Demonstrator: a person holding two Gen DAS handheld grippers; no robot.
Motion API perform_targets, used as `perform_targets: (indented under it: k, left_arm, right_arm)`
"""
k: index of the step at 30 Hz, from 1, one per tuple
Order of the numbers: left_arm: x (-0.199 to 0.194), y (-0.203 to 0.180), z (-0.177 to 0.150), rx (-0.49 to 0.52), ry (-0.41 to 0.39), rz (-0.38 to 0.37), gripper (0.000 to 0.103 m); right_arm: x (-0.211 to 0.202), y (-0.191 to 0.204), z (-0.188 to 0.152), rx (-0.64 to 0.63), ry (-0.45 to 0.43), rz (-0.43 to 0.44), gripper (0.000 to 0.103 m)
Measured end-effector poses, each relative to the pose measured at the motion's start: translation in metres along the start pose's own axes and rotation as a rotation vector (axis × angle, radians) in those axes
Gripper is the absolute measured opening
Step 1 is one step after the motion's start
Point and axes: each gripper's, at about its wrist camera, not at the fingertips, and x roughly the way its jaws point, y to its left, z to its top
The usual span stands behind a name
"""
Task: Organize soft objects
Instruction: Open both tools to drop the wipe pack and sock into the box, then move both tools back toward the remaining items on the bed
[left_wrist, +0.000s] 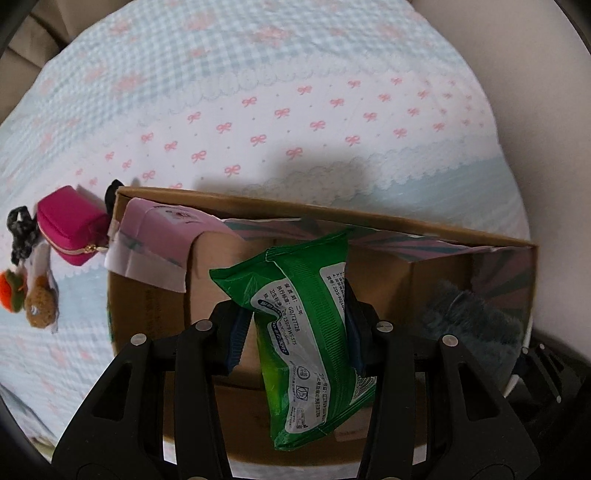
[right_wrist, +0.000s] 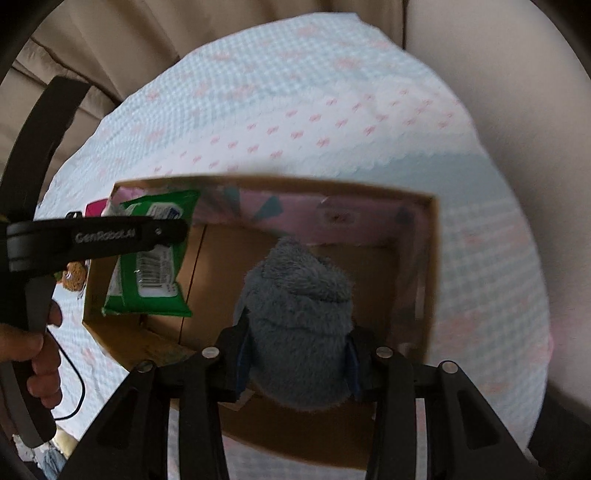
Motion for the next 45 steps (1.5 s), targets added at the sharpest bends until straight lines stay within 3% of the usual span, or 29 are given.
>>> perform_targets:
  k: [2,3,4,5,7,17,26,36,45]
  left_arm:
    - [0.001,0.000,0.001,0.007,0.001,0.003,0.046]
    - [-0.001,0.000,0.002,0.007,-0.008,0.004,0.068]
    - [-0.005,0.001,0.003,0.008,-0.026,0.005,0.089]
    - [-0.008,0.001,0.004,0.010,-0.039,0.008,0.102]
    - [-0.013,0.002,0.004,0.011,-0.065,0.015,0.103]
    - [-0.034,0.006,-0.008,0.001,-0.076,-0.007,0.103]
    - [-0.104,0.000,-0.032,0.020,-0.172,-0.029,0.103]
    - [-0.225,0.010,-0.084,0.072,-0.390,0.015,0.103]
    - [-0.314,0.038,-0.149,0.081,-0.595,-0.014,0.103]
  right_arm:
    - [0.006,0.005,-0.002,-0.014,0.003,0.027,0.042]
    - [0.008,0.009,-0.003,-0.023,-0.003,0.035,0.046]
    - [0.010,0.010,-0.002,-0.033,-0.010,0.042,0.057]
    - [0.012,0.012,-0.002,-0.044,-0.016,0.047,0.078]
    - [0.015,0.015,-0.002,-0.057,-0.017,0.050,0.102]
    - [-0.003,0.021,-0.008,-0.093,-0.075,0.029,0.102]
    - [-0.064,0.029,-0.015,-0.099,-0.144,-0.005,0.102]
    - [-0.147,0.050,-0.027,-0.044,-0.248,-0.064,0.102]
    - [-0.226,0.082,-0.052,0.021,-0.382,-0.129,0.102]
